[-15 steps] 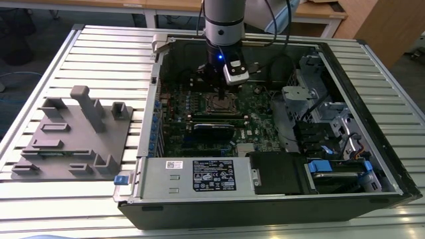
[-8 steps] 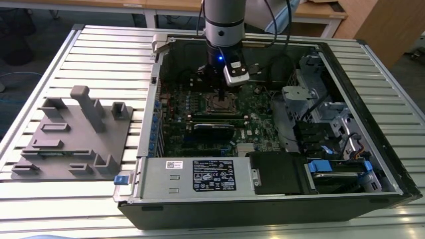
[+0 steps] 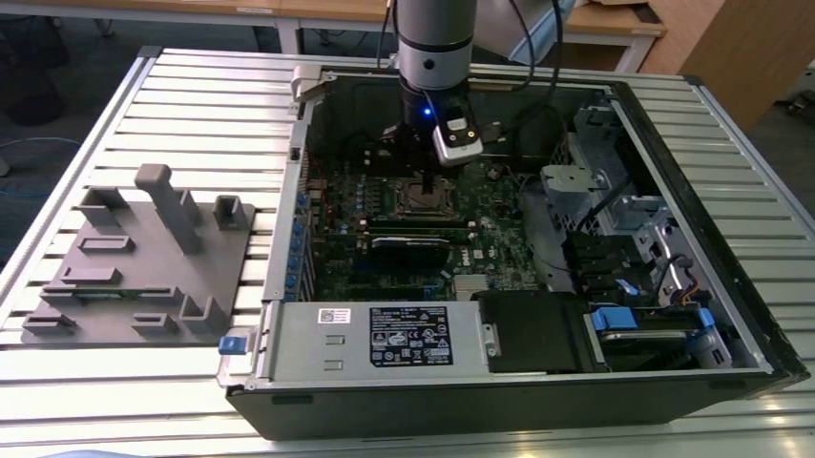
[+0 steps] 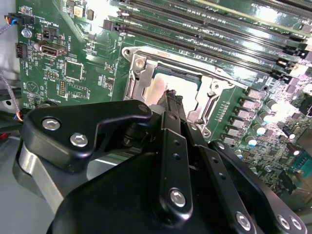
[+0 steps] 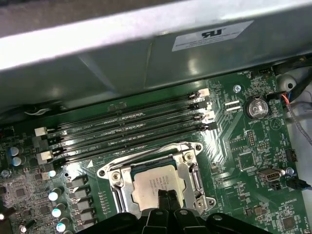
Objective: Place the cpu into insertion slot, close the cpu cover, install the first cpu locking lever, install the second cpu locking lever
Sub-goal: 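Install the first cpu locking lever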
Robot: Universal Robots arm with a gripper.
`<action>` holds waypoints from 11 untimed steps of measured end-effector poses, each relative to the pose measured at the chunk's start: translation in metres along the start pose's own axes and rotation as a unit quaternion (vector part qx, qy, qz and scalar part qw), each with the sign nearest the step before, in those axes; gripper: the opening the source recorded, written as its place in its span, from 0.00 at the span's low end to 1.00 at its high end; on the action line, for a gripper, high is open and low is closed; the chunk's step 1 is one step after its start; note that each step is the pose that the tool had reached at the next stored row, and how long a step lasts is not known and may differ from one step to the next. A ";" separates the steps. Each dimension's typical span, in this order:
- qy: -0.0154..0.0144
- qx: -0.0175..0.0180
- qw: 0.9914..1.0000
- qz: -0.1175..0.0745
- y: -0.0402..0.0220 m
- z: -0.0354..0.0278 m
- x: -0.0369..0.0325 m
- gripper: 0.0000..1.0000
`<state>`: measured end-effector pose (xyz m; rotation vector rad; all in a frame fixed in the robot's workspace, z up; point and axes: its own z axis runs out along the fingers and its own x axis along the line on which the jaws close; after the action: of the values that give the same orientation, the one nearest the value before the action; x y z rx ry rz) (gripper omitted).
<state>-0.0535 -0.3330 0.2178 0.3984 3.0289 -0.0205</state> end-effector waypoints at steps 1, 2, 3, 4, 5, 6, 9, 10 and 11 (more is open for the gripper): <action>0.000 0.000 1.000 0.000 0.0000 0.0000 0.0000 0.10; 0.000 0.000 1.000 0.000 0.0000 0.0000 0.0000 0.10; 0.000 0.000 1.000 0.000 0.0001 0.0000 0.0000 0.10; 0.001 0.000 1.000 0.000 0.0001 0.0000 -0.0001 0.10; 0.003 0.001 1.000 0.000 0.0002 0.0002 -0.0001 0.10; 0.006 0.002 1.000 0.000 0.0001 0.0001 -0.0001 0.10; 0.007 0.002 1.000 0.000 0.0000 0.0001 0.0000 0.10; 0.007 0.002 1.000 0.000 0.0000 0.0001 0.0000 0.10; 0.007 0.002 1.000 0.000 0.0000 0.0001 0.0000 0.10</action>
<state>-0.0535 -0.3329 0.2177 0.4002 3.0441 -0.0239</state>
